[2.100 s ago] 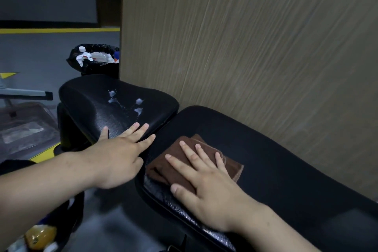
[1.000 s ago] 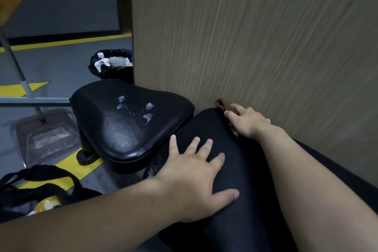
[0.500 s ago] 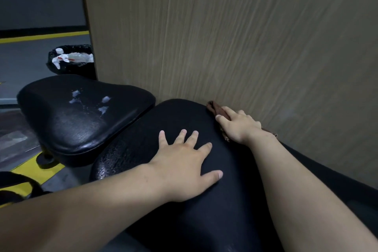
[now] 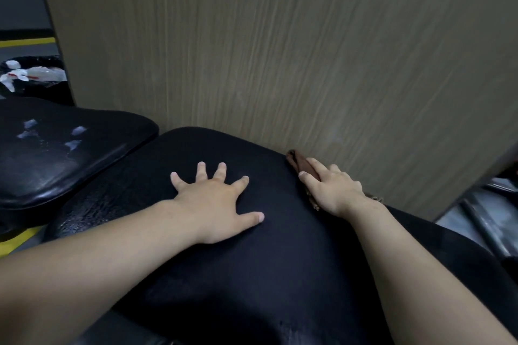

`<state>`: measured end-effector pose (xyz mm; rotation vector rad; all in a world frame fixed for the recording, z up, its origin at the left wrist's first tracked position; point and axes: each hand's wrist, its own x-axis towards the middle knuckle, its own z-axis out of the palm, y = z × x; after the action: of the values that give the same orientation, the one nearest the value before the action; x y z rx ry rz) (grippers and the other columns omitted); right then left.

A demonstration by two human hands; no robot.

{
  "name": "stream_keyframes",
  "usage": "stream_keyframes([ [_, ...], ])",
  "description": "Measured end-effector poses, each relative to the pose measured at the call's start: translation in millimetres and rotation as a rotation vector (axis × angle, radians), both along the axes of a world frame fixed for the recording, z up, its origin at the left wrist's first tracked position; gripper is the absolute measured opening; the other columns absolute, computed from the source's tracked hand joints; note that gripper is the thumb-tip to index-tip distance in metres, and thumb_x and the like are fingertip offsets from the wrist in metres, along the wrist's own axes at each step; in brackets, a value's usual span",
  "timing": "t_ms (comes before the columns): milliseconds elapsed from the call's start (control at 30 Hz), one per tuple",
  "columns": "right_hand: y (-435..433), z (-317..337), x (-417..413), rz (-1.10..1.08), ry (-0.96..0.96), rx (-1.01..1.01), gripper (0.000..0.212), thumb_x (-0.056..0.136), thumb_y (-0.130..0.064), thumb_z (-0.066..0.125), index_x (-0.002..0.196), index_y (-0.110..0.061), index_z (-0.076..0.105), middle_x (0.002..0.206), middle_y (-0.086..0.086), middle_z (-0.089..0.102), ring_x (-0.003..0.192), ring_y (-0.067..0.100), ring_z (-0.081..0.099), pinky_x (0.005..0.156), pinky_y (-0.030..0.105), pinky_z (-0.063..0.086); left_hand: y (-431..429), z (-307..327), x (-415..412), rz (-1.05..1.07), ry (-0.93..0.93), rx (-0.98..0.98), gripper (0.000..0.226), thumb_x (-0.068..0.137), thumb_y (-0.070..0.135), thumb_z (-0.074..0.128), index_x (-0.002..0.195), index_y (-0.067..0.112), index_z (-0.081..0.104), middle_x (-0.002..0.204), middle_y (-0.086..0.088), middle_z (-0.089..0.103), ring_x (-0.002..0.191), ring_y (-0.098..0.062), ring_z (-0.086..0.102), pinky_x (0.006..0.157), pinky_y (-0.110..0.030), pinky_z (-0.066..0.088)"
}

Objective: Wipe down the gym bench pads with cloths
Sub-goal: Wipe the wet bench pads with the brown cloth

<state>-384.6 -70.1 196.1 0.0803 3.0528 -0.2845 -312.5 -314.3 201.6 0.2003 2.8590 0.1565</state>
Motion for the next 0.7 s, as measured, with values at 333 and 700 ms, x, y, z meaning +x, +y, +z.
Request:
stream_keyframes([
  [333,81.9,1.0,46.2,0.068,0.030,-0.032,0.055,0.096,-0.062,0.030,0.149,-0.049,0.023,0.133,-0.006,0.047,0.131,0.020,0.041,0.109,0.043,0.029,8.7,3.6,0.8,0.052,-0.026,-0.004,0.086,0.084,0.081,0.035,0.155,0.044,0.004,0.166,-0.006,-0.009,0.150,-0.040,-0.010,0.112,-0.073,0.004],
  [700,176.7,3.9,77.2,0.034,-0.006,-0.016,0.051,0.098,-0.055,0.036,0.148,-0.047,0.029,0.116,-0.012,0.048,0.126,0.018,0.045,0.105,0.036,0.033,11.9,3.4,2.3,0.067,-0.026,0.004,0.084,0.084,0.080,0.034,0.155,0.046,0.003,0.166,-0.003,-0.009,0.151,-0.038,-0.010,0.113,-0.071,0.006],
])
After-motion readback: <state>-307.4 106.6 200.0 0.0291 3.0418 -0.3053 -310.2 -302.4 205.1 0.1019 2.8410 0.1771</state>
